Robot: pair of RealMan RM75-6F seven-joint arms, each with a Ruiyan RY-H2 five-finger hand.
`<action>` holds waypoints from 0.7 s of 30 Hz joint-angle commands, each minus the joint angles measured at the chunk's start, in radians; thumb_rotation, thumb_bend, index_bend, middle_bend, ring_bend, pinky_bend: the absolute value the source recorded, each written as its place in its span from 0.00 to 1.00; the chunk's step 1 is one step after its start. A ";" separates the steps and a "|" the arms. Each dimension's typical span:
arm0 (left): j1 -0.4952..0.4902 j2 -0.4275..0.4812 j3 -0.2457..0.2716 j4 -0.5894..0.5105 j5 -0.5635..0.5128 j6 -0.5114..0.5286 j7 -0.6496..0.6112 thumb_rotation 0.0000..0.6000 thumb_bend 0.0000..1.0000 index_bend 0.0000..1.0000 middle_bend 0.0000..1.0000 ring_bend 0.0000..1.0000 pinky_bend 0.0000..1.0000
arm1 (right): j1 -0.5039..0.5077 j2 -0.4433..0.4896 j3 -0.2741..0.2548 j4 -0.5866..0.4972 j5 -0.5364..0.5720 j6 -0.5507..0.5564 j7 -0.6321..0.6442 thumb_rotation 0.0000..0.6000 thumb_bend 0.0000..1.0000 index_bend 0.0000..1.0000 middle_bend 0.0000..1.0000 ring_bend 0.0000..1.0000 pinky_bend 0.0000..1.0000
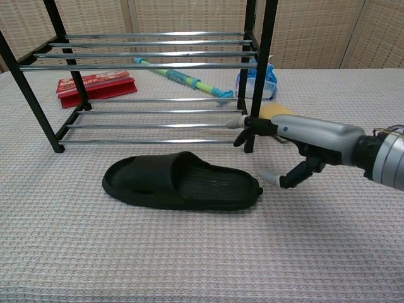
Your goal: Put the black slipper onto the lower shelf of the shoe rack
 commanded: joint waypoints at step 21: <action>-0.006 0.000 0.003 0.000 0.005 -0.010 -0.004 1.00 0.17 0.31 0.14 0.10 0.32 | 0.055 -0.061 0.003 0.106 0.040 -0.098 0.051 1.00 0.56 0.00 0.18 0.12 0.07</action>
